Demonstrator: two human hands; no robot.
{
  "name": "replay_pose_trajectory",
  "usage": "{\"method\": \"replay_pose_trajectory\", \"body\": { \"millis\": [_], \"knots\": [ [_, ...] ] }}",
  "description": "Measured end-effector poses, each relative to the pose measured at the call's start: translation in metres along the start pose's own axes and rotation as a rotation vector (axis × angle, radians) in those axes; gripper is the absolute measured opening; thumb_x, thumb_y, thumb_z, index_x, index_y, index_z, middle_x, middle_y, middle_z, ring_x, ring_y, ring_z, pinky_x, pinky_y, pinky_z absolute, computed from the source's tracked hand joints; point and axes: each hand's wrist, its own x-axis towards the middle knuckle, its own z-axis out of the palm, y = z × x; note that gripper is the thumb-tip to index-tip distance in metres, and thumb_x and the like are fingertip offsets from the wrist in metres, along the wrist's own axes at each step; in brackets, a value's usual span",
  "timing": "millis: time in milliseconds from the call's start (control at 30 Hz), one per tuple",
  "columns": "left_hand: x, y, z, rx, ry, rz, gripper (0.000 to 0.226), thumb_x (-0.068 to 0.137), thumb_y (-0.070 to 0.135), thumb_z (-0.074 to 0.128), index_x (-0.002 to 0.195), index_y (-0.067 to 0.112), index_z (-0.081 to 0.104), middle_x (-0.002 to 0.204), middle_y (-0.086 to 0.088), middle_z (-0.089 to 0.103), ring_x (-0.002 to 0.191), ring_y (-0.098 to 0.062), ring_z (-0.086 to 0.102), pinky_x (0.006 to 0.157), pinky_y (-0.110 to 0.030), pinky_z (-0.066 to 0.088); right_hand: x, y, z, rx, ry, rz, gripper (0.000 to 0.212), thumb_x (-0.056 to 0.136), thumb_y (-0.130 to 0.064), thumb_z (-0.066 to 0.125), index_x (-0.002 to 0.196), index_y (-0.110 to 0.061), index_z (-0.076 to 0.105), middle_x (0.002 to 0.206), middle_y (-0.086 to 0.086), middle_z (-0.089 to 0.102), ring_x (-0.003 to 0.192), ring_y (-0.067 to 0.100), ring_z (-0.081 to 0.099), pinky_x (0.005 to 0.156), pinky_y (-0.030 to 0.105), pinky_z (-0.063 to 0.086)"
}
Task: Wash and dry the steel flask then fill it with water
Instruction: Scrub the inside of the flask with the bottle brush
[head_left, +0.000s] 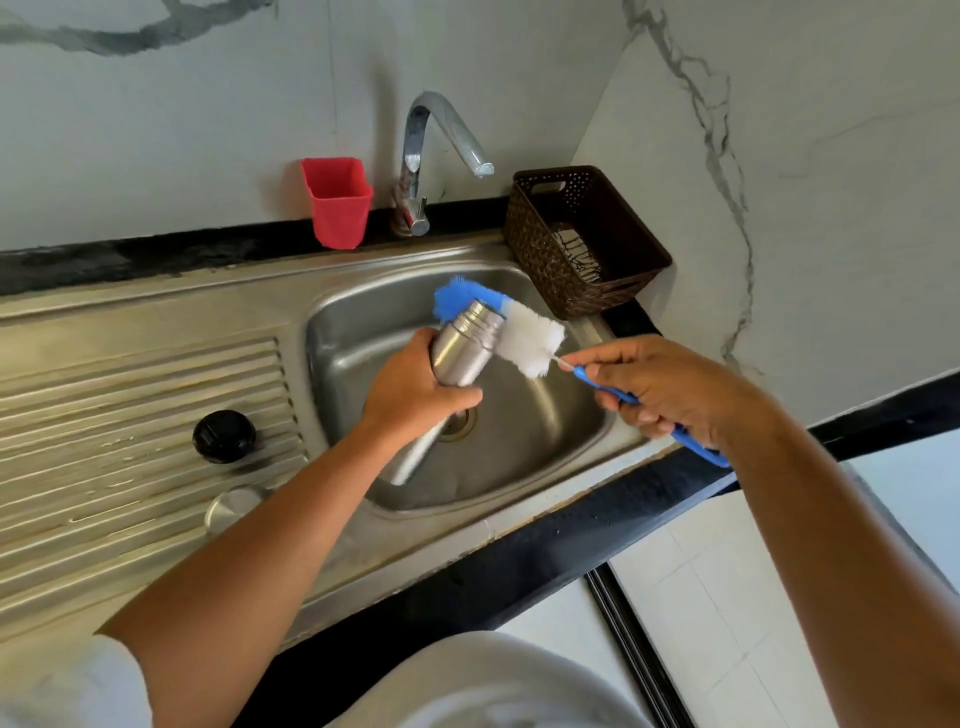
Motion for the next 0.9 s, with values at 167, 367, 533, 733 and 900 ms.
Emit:
{"method": "replay_pose_trajectory", "body": {
  "millis": [167, 367, 533, 733, 900],
  "knots": [
    [-0.003, 0.011, 0.02, -0.066, -0.031, 0.016, 0.061, 0.068, 0.036, 0.089, 0.118, 0.033, 0.054, 0.1, 0.014, 0.067, 0.086, -0.007, 0.066, 0.069, -0.03, 0.052, 0.009, 0.011, 0.032, 0.118, 0.161, 0.036, 0.026, 0.109, -0.013, 0.053, 0.125, -0.021, 0.072, 0.065, 0.004, 0.054, 0.039, 0.007, 0.032, 0.037, 0.019, 0.024],
    [0.005, 0.003, 0.012, -0.123, 0.082, -0.135, 0.058, 0.068, 0.035, 0.088, 0.114, 0.029, 0.054, 0.095, 0.012, 0.066, 0.082, -0.011, 0.068, 0.069, -0.032, 0.056, -0.003, 0.008, 0.04, 0.15, 0.144, -0.014, 0.026, 0.109, -0.013, 0.052, 0.123, -0.023, 0.071, 0.061, 0.002, 0.054, 0.037, 0.006, 0.034, 0.036, 0.019, 0.023],
    [-0.005, 0.013, 0.02, -0.079, 0.05, -0.058, 0.06, 0.068, 0.035, 0.087, 0.116, 0.034, 0.05, 0.095, 0.016, 0.064, 0.083, -0.004, 0.064, 0.066, -0.028, 0.051, 0.016, 0.003, 0.056, 0.125, 0.26, -0.035, 0.027, 0.109, -0.017, 0.049, 0.129, -0.022, 0.066, 0.062, 0.001, 0.05, 0.037, 0.007, 0.031, 0.039, 0.018, 0.021],
    [-0.007, 0.009, 0.001, -0.091, 0.141, -0.057, 0.056, 0.068, 0.034, 0.088, 0.108, 0.027, 0.051, 0.09, 0.011, 0.066, 0.078, -0.008, 0.065, 0.063, -0.03, 0.053, 0.018, -0.006, 0.065, 0.082, 0.241, -0.079, 0.028, 0.109, -0.017, 0.048, 0.127, -0.026, 0.067, 0.064, 0.003, 0.051, 0.037, 0.007, 0.032, 0.039, 0.018, 0.023],
    [-0.007, 0.014, -0.021, -0.239, 0.265, -0.094, 0.056, 0.069, 0.029, 0.09, 0.11, 0.029, 0.051, 0.092, 0.016, 0.065, 0.082, -0.002, 0.064, 0.061, -0.018, 0.045, 0.013, -0.022, 0.076, 0.037, 0.192, -0.235, 0.036, 0.108, -0.015, 0.048, 0.105, -0.045, 0.068, 0.066, 0.005, 0.048, 0.044, 0.01, 0.032, 0.042, 0.022, 0.024]
  ]
}}
